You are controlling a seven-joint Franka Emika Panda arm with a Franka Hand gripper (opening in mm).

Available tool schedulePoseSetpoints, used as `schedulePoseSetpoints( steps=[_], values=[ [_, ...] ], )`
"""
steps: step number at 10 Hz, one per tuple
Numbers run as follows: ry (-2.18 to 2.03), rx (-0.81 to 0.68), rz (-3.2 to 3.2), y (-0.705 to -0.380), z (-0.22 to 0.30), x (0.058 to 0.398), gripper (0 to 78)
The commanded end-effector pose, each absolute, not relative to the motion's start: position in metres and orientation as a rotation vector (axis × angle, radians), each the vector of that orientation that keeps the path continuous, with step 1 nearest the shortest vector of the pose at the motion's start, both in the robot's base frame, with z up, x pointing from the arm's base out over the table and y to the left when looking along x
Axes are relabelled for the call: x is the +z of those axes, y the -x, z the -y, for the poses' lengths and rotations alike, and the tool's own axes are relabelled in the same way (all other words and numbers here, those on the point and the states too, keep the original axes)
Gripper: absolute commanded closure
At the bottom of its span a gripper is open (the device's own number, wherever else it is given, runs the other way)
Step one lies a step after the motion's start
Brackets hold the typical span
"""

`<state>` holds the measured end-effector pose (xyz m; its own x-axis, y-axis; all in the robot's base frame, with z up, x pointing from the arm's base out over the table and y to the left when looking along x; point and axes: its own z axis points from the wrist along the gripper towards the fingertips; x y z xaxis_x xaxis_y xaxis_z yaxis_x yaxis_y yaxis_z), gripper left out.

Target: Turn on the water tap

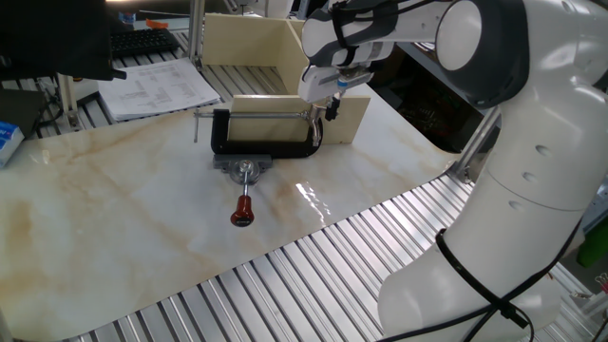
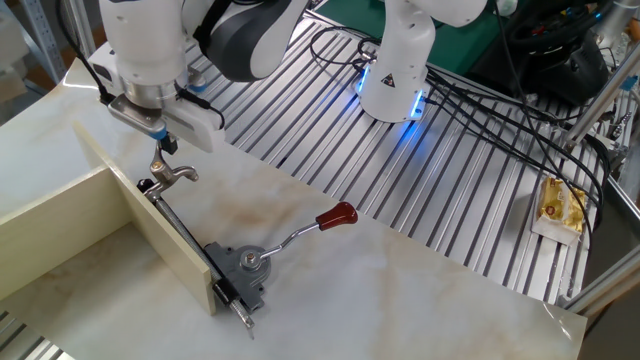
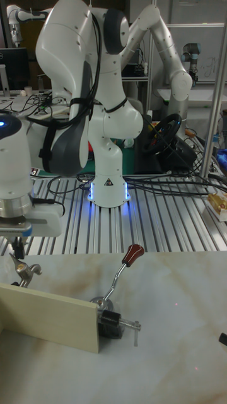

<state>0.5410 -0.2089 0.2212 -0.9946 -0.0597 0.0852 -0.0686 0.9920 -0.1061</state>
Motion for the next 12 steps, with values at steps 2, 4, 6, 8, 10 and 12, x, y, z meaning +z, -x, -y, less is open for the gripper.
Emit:
schedulePoseSetpoints(
  steps=[2, 4, 6, 8, 10, 12],
  values=[
    [-0.084, 0.172, 3.058, -0.542, 0.2107, 0.2227, 77.6],
    [-0.072, 0.173, 3.06, -0.5422, 0.2114, 0.2224, 77.6],
    [-0.071, 0.174, 3.06, -0.5424, 0.2121, 0.222, 77.6],
    [-0.076, 0.176, 3.06, -0.5429, 0.2134, 0.2215, 77.6],
    [-0.085, 0.175, 3.06, -0.5437, 0.2165, 0.2201, 77.6],
    [-0.089, 0.174, 3.061, -0.5443, 0.2189, 0.219, 77.6]
  ],
)
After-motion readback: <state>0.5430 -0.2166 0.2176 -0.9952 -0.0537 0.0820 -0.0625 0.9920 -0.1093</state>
